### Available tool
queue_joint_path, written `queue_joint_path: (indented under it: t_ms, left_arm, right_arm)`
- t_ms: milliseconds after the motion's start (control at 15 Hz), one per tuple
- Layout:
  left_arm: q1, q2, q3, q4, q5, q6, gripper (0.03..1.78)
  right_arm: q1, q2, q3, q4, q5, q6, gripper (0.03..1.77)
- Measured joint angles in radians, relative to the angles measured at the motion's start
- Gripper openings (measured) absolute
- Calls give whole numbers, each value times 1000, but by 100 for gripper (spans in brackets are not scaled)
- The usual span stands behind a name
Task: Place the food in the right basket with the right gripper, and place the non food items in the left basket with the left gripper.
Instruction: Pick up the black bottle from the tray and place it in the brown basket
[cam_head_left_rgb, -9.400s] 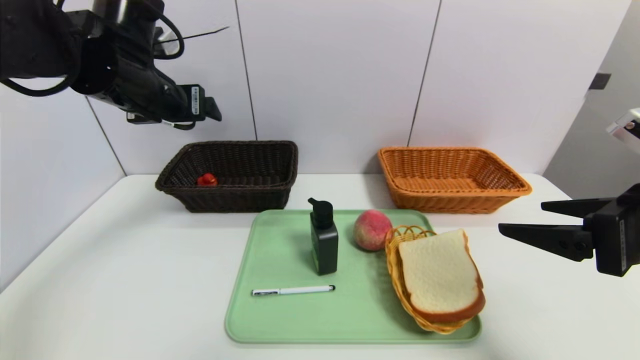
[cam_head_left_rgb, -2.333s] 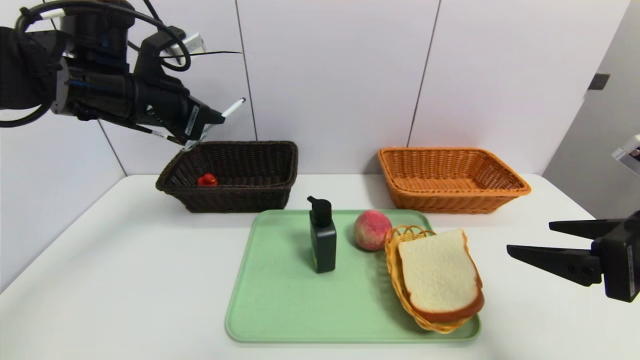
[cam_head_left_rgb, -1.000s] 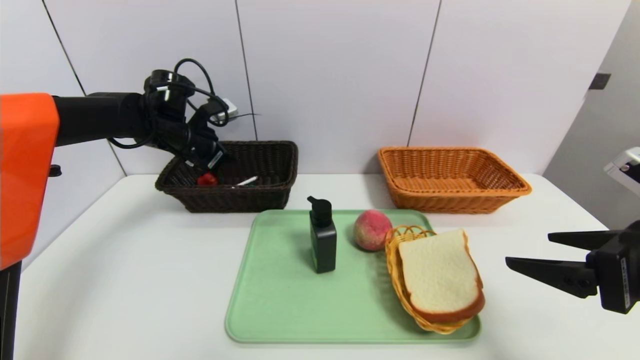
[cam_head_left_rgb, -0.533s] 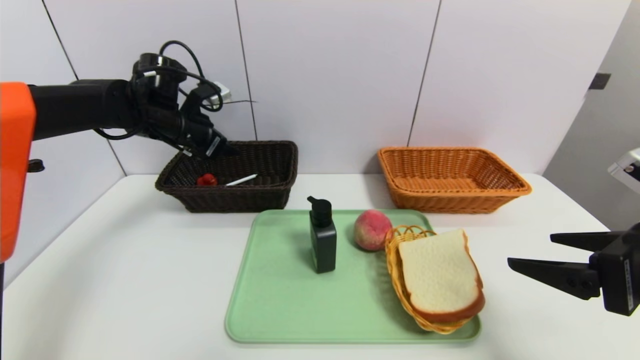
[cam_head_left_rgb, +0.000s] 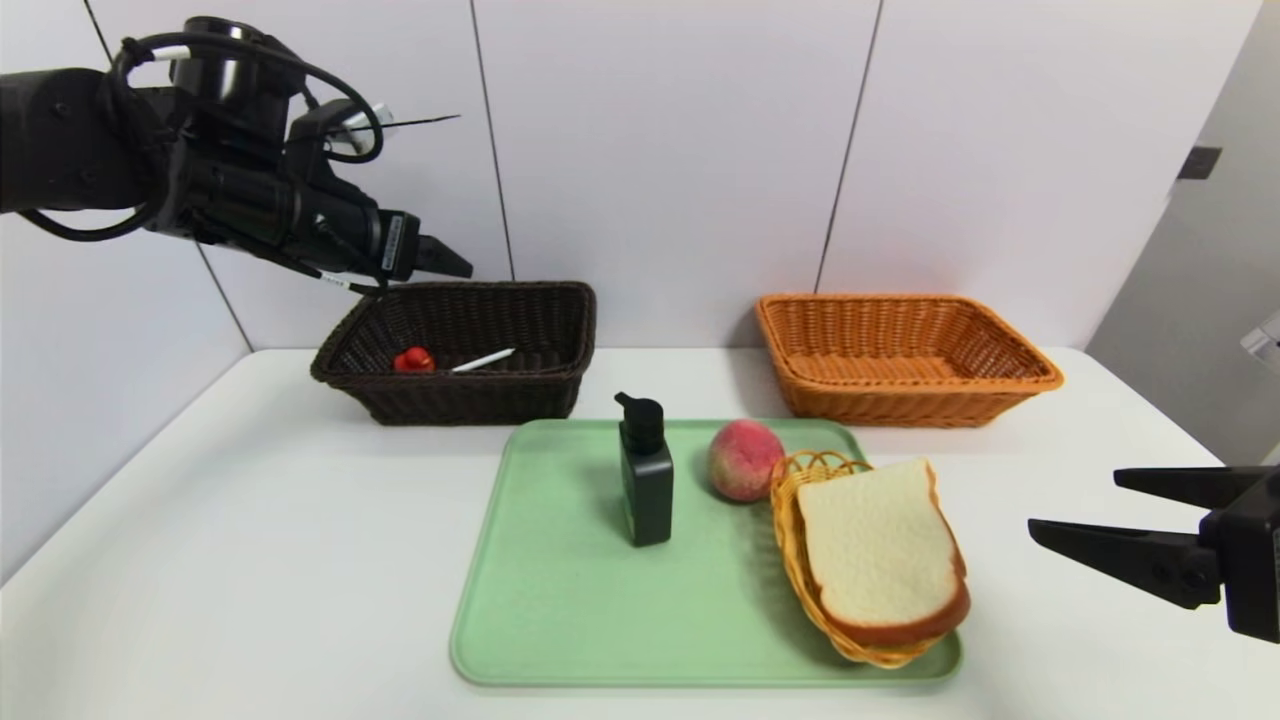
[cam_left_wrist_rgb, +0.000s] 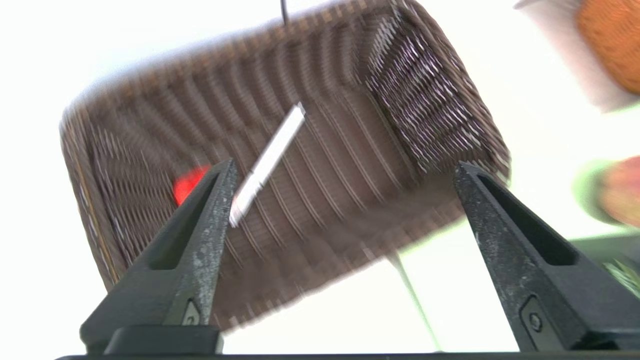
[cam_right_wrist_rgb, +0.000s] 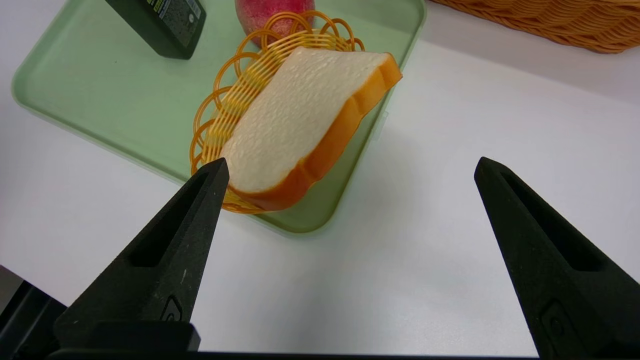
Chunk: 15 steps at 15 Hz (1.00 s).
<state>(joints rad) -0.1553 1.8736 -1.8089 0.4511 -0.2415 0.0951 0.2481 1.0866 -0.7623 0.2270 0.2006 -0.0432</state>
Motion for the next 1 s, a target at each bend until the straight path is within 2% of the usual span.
queue_joint_path:
  t_ms: [333, 667, 800, 867, 933, 1000]
  left_arm:
    - [-97, -202, 289, 2, 94, -81, 162]
    - [-231, -356, 534, -16, 115, -121, 166]
    - [-285, -391, 641, -96, 103, -117, 167]
    - [-307, -401, 695, -173, 81, -112, 167]
    - [-327, -409, 748, -260, 43, -105, 167]
    - [-343, -412, 795, -351, -22, -85, 167]
  right_arm:
    - [-1, -6, -1, 0, 0, 0, 170]
    - [0, -7, 0, 0, 2, -1, 170]
    - [0, -7, 0, 0, 2, -1, 170]
    - [0, -7, 0, 0, 2, 0, 170]
    - [0, -7, 0, 0, 2, -1, 170]
    - [0, -6, 0, 0, 2, -1, 170]
